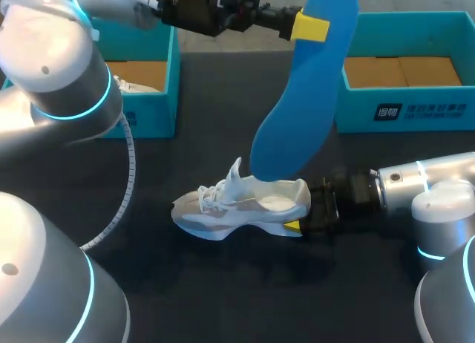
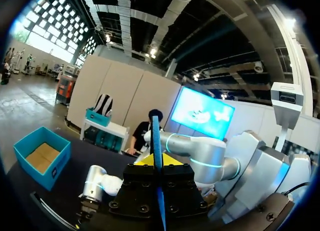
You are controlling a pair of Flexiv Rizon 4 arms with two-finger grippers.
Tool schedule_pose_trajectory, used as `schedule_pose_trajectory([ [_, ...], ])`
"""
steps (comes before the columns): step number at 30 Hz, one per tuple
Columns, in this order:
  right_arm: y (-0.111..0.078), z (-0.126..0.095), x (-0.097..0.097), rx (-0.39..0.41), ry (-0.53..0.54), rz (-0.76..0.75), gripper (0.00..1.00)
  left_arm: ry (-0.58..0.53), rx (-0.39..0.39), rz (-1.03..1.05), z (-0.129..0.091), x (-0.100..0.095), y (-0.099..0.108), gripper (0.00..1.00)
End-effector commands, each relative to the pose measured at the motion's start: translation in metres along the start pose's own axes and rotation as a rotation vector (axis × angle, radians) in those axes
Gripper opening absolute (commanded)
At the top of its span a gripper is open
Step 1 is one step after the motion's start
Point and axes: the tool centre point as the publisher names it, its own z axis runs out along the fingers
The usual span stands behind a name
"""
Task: Take the shoe out of the shoebox, open the shoe tongue, remove and reinsert the insole, then place the shoe into the shoebox
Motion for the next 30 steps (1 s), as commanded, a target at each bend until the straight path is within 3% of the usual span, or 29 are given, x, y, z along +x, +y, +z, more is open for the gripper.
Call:
schedule_pose_trajectory([
  [1, -0.001, 0.002, 0.001, 0.004, -0.001, 0.001, 0.00, -0.011, 0.039, -0.016, -0.004, 0.004, 0.000, 0.00],
  [6, -0.001, 0.002, 0.001, 0.004, -0.001, 0.001, 0.00, -0.047, 0.097, -0.043, -0.018, 0.020, -0.001, 0.00],
  [15, -0.001, 0.002, 0.001, 0.004, -0.001, 0.001, 0.00, -0.076, 0.108, -0.076, -0.036, 0.046, 0.009, 0.00],
  [22, -0.001, 0.002, 0.001, 0.004, -0.001, 0.001, 0.00, -0.092, 0.096, -0.100, -0.048, 0.049, 0.010, 0.00],
  [30, -0.001, 0.002, 0.001, 0.004, -0.001, 0.001, 0.00, -0.046, 0.102, -0.129, -0.056, 0.050, -0.007, 0.00],
])
